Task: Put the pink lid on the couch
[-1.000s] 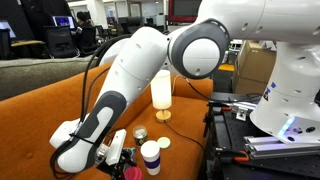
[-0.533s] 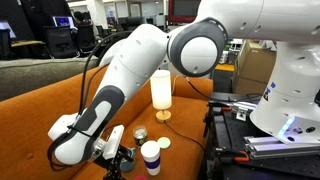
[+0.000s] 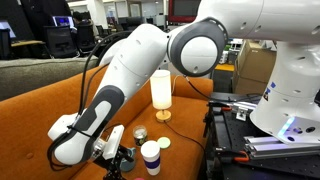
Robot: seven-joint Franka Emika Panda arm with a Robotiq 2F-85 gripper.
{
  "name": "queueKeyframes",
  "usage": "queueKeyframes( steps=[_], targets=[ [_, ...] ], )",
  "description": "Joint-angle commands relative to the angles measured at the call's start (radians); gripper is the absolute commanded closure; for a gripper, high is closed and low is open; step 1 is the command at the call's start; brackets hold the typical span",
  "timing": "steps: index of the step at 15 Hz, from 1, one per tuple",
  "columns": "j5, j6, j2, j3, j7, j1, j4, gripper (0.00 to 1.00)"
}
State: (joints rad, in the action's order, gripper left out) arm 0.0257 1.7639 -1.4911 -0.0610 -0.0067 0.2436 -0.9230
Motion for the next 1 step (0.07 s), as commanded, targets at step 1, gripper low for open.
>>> queueKeyframes(
  steps=[1],
  targets=[
    [0.003,-0.003,0.0,-0.003,0.001,-0.002,0.003,0.0]
  ],
)
